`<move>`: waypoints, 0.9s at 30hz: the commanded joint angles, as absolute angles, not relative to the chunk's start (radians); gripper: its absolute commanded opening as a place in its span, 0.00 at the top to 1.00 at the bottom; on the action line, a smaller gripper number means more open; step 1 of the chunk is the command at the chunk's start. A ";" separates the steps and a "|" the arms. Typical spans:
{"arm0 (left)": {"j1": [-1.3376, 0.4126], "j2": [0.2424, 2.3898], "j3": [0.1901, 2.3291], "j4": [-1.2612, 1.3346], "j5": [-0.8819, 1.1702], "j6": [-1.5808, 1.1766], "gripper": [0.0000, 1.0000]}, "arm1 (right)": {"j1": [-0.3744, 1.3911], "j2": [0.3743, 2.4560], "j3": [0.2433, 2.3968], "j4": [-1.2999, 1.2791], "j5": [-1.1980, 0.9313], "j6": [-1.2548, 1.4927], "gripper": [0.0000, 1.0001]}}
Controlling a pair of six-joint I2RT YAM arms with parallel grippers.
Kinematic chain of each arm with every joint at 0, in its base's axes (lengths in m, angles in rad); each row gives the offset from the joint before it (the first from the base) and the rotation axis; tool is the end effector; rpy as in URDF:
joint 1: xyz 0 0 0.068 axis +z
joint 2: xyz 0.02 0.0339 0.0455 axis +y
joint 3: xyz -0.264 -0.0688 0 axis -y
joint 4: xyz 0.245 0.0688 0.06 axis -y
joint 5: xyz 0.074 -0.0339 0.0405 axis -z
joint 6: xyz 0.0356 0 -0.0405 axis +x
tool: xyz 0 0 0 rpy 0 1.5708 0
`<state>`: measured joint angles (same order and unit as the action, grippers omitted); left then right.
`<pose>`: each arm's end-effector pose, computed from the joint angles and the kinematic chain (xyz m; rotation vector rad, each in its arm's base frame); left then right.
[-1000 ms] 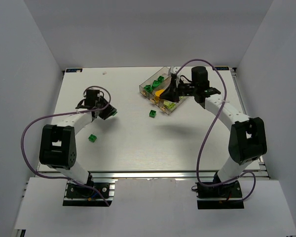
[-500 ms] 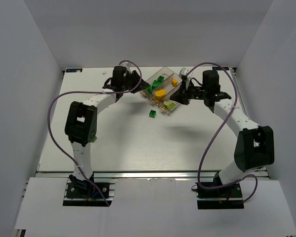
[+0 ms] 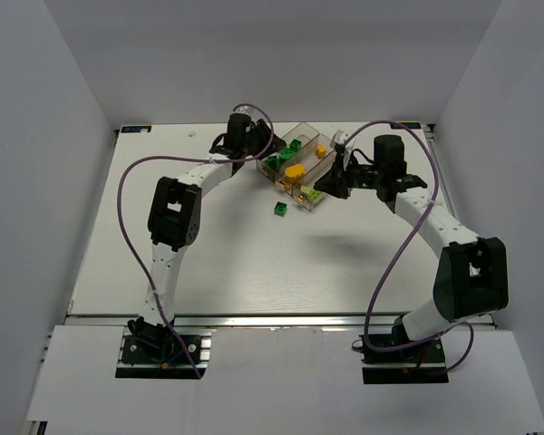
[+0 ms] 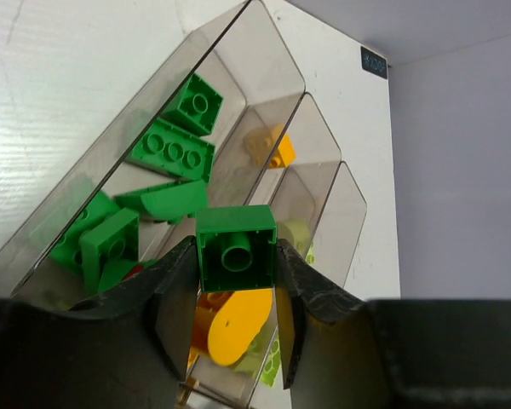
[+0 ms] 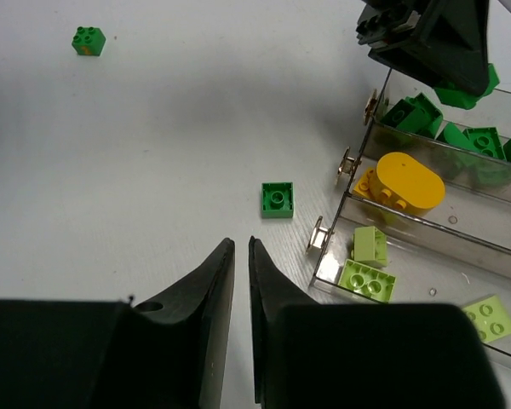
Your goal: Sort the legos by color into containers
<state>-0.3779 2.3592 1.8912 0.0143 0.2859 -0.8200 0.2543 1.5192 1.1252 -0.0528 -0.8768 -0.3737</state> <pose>0.5076 -0.2123 0.1952 -0.2838 2.1486 -1.0171 0.3250 0.1128 0.2967 -1.0911 1.5912 0.7965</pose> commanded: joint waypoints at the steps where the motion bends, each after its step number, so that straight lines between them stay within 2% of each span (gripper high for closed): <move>1: -0.399 2.352 1.973 -0.021 0.226 -0.827 0.50 | 0.244 1.485 1.117 -0.034 -0.887 -0.368 0.82; 6: -0.400 2.362 1.997 -0.041 0.201 -0.822 0.41 | 0.242 1.486 1.111 -0.032 -0.888 -0.371 0.78; 7: -0.400 2.362 2.000 -0.052 0.193 -0.819 0.36 | 0.241 1.488 1.111 -0.037 -0.893 -0.374 0.76; 11: -0.400 2.358 2.014 -0.064 0.190 -0.813 0.34 | 0.242 1.489 1.118 -0.092 -0.943 -0.446 0.61; 14: -0.400 2.327 2.011 -0.069 0.181 -0.802 0.36 | 0.242 1.506 1.144 -0.208 -1.012 -0.646 0.50; 17: -0.396 2.254 2.002 -0.124 0.138 -0.744 0.39 | 0.255 1.531 1.178 -0.351 -1.014 -0.799 0.45; 19: -0.388 2.194 1.944 -0.167 0.112 -0.717 0.41 | 0.270 1.574 1.229 -0.424 -0.979 -0.883 0.45; 21: -0.368 2.066 1.858 -0.173 0.088 -0.672 0.49 | 0.302 1.630 1.274 -0.449 -0.942 -0.890 0.45; 24: -0.328 1.853 1.616 -0.167 0.043 -0.638 0.56 | 0.386 1.722 1.382 -0.488 -0.816 -0.850 0.46; 26: -0.292 1.739 1.410 -0.147 0.025 -0.634 0.55 | 0.440 1.805 1.477 -0.530 -0.680 -0.804 0.47; 27: -0.279 1.635 1.347 -0.135 0.014 -0.635 0.48 | 0.492 1.839 1.514 -0.555 -0.598 -0.784 0.47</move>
<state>-0.3325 1.8736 1.4700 -0.1574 0.0826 -0.6750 0.3916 1.7687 1.4128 -0.4530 -0.7952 -0.7967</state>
